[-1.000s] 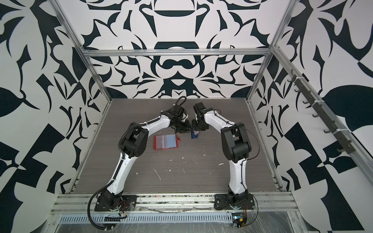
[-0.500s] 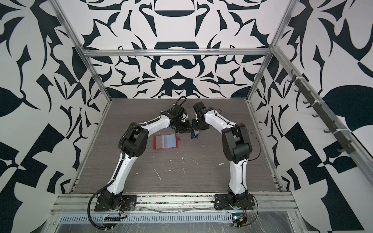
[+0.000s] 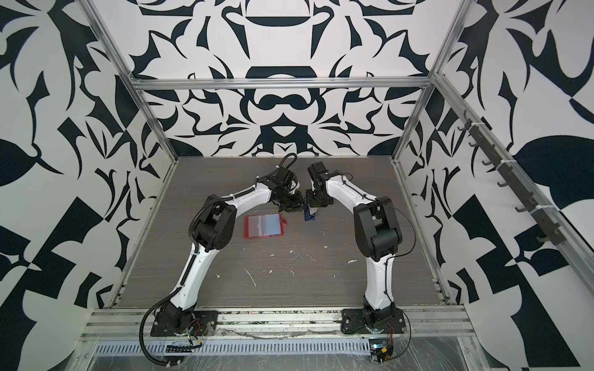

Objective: Insert credit cards into a card holder
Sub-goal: Pick up the credit card from the storage box.

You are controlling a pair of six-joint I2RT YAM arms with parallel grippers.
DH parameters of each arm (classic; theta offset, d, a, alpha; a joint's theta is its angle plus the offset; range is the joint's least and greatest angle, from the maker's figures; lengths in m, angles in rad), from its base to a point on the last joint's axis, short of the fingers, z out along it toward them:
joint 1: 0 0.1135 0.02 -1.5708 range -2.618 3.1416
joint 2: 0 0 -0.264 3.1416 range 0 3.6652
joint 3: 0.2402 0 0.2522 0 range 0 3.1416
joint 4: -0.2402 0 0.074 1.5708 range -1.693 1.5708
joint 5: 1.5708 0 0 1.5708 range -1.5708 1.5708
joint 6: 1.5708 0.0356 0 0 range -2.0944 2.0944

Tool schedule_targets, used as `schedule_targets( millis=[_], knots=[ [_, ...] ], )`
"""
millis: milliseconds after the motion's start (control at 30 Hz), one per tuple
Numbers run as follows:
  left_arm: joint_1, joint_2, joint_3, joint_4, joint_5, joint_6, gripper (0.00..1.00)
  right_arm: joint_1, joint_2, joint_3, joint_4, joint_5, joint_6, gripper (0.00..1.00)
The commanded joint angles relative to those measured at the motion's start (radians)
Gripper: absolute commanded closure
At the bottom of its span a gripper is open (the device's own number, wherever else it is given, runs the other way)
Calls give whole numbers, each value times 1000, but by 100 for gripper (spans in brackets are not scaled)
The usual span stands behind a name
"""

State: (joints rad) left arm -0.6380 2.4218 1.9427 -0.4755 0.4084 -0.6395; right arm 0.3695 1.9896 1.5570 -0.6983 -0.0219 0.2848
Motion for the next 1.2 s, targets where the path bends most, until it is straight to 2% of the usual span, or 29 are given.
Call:
schedule_targets(
  millis=[0,367,633,900,1167],
  knots=[
    [3,54,-6,-81,-48,0,68,-3,-64,35,-47,46,-8,80],
    [3,59,-5,-83,-48,-3,69,2,-71,39,-57,56,-11,80],
    [3,60,-6,-86,-46,-1,69,5,-77,38,-61,55,-10,96],
    [3,52,2,-89,-21,-1,68,5,-99,25,-51,41,-11,100],
    [3,-47,-6,-76,49,36,59,3,-200,-53,43,-64,16,100]
  ],
)
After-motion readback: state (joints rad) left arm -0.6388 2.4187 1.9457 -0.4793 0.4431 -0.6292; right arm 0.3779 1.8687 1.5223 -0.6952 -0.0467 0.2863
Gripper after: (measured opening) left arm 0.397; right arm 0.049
